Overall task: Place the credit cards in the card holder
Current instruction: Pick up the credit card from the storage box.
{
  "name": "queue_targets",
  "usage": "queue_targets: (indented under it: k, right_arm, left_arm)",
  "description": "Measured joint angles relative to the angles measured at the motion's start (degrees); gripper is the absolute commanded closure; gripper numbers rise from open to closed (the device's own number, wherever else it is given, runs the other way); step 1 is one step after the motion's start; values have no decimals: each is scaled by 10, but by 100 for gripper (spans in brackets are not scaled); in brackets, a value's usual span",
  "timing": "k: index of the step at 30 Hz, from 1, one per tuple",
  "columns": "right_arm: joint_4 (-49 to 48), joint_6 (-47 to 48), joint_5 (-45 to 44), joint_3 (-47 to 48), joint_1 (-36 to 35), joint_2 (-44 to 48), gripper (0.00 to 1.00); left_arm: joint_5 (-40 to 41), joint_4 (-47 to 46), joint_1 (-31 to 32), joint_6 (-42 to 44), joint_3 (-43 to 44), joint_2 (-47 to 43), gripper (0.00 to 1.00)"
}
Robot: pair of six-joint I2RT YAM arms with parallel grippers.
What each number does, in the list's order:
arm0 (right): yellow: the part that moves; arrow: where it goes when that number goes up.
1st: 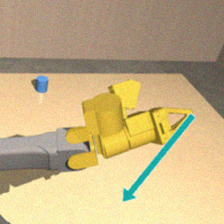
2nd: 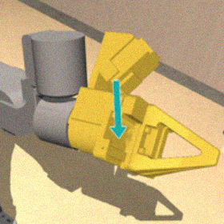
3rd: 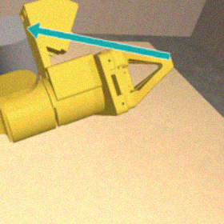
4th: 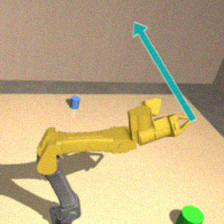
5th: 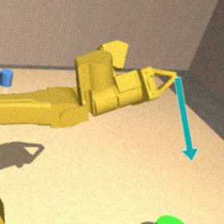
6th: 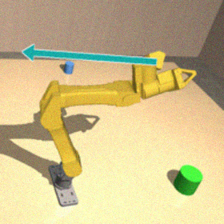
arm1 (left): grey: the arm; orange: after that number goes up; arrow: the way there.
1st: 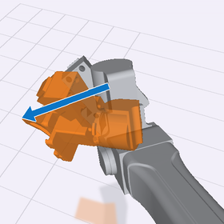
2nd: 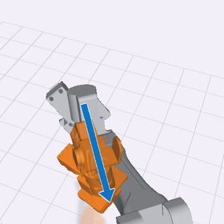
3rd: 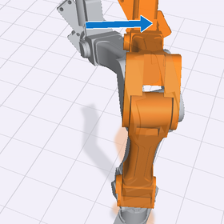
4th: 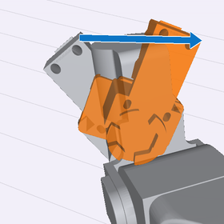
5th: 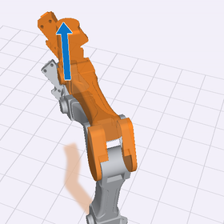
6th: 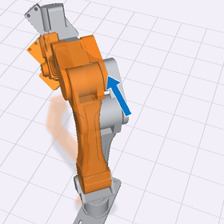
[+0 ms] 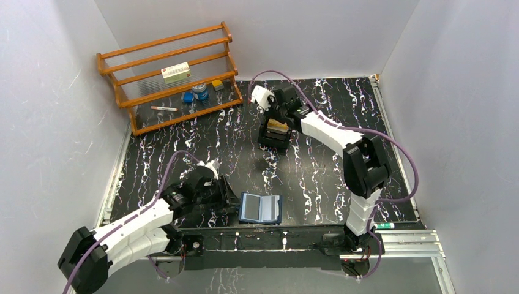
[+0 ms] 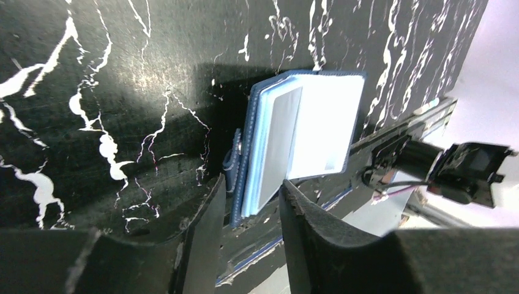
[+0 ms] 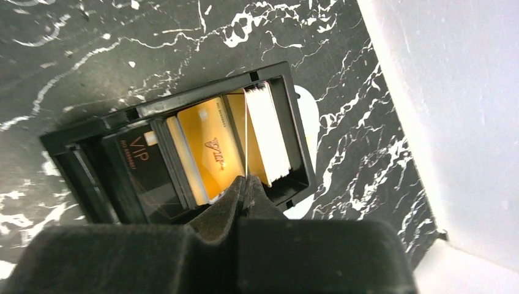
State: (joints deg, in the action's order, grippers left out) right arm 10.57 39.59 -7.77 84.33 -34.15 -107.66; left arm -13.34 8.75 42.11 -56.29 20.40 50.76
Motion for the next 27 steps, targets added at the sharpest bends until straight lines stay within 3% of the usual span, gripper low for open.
queue_targets:
  k: [8,17,27]
  right_arm:
    - [39,-161,41,-5,0,78,100]
    - [13,-381,142,-101,-10,224,100]
    - [-150,-679,298,-336,-19,383,100]
  left_arm:
    - [70,71,0,0,77,-35,54]
    - [83,55,-7,34,184,24,48]
    - [32,-39,-41,38,221,27,38]
